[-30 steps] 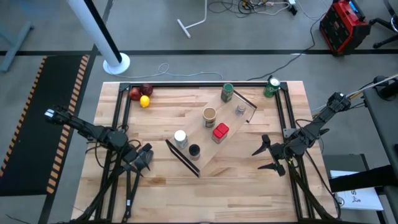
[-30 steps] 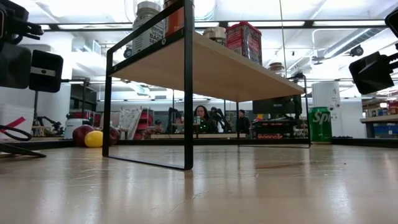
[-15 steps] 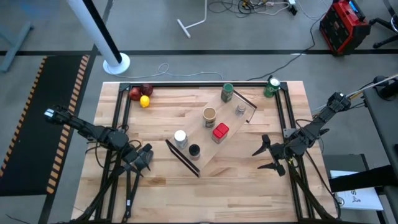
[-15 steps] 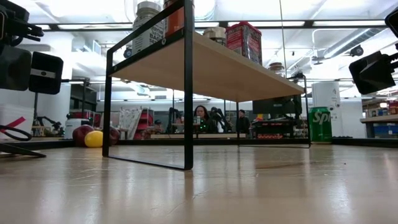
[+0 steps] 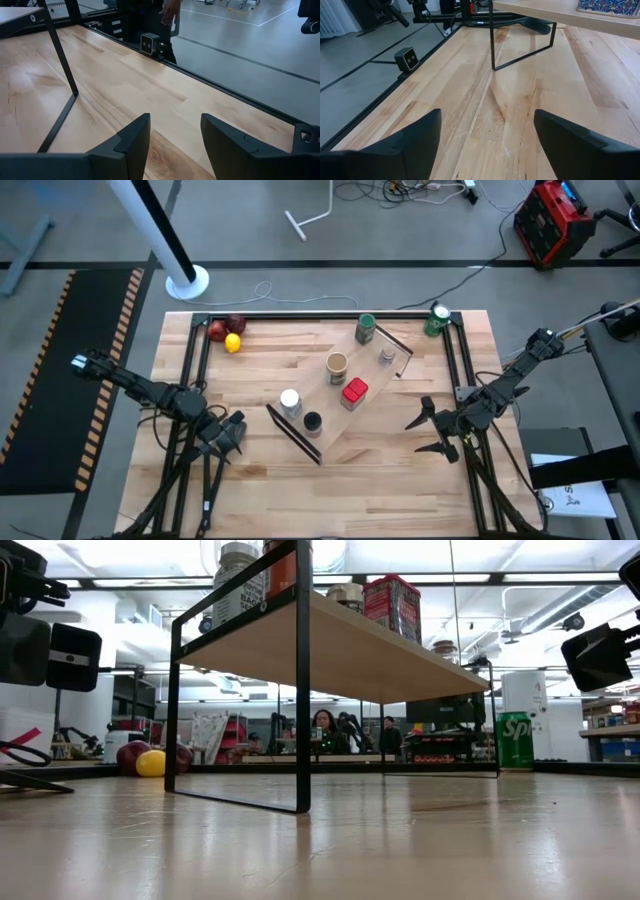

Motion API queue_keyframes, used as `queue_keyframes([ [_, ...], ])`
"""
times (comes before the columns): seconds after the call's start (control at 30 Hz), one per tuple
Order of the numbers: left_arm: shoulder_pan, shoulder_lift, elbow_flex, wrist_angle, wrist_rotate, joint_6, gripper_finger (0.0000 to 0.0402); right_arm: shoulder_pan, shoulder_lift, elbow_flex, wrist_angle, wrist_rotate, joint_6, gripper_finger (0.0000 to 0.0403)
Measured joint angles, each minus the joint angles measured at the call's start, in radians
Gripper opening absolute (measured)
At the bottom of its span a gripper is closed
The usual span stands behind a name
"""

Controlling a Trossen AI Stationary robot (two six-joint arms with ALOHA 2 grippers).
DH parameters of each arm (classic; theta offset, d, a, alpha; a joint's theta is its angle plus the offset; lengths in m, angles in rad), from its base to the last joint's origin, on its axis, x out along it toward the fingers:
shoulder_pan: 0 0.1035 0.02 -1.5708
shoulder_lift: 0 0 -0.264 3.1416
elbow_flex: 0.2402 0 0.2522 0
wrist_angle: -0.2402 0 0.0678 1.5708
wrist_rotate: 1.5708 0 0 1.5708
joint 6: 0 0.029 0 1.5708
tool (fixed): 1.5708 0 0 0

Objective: Shelf spices
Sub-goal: Return to Home Position

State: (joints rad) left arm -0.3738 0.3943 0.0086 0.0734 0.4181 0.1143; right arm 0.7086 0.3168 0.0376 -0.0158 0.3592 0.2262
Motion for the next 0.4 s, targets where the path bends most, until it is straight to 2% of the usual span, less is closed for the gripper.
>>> queue_keyframes([
  [0.4, 0.000, 0.004, 0.000, 0.000, 0.000, 0.000, 0.0165, 0.000, 0.000, 0.000, 0.000, 0.000, 0.000, 0.0310],
])
